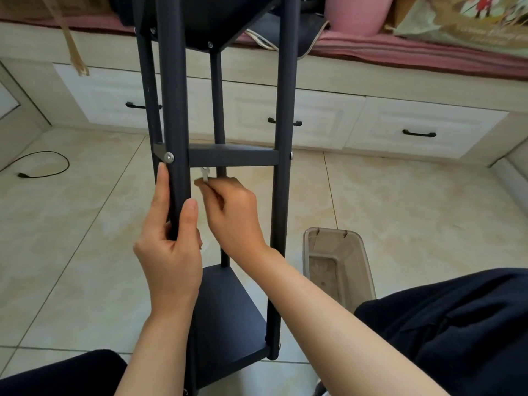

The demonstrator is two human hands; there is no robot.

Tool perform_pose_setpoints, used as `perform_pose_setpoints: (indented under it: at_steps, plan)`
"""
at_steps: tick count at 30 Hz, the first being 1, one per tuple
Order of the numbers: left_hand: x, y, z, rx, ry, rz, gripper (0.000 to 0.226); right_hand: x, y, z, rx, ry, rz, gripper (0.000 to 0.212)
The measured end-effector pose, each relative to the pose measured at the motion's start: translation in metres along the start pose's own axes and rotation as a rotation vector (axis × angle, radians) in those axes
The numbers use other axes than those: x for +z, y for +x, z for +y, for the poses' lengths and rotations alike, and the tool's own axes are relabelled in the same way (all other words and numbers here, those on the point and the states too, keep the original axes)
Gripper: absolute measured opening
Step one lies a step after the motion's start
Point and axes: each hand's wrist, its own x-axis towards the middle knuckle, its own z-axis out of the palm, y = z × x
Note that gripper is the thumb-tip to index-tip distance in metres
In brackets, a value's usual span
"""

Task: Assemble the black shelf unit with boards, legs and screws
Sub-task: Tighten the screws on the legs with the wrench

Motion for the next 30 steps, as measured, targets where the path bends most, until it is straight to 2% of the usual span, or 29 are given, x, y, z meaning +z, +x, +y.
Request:
perform_pose_setpoints:
  at_steps: [6,12,15,19,21,24,30]
  plan:
    - [0.0,-0.004,0.003,0.002,0.01,-0.024,0.052,-0.046,-0.02,-0.007,0.078,-0.045,-0.102,0.019]
    - [-0.001,-0.012,0.008,-0.007,0.005,-0.041,0.053,-0.101,0.005,-0.034,0.096,-0.154,-0.13,0.023]
    - [-0.002,-0.018,0.013,0.001,-0.027,-0.034,0.054,-0.132,0.026,-0.043,0.171,-0.155,-0.142,0.026]
    - [-0.002,-0.024,0.012,-0.014,-0.012,-0.01,0.058,-0.161,0.04,-0.037,0.291,-0.191,-0.218,0.02]
    - [-0.003,-0.025,0.009,-0.012,-0.009,-0.009,0.057,-0.166,0.044,-0.033,0.379,-0.127,-0.281,0.02]
    - [-0.004,-0.025,0.007,-0.004,0.029,0.007,0.045,-0.161,0.051,-0.034,0.452,0.095,-0.342,0.02]
    - [-0.005,-0.02,0.004,-0.015,0.029,0.043,0.029,-0.148,0.065,-0.037,0.499,0.311,-0.305,0.024]
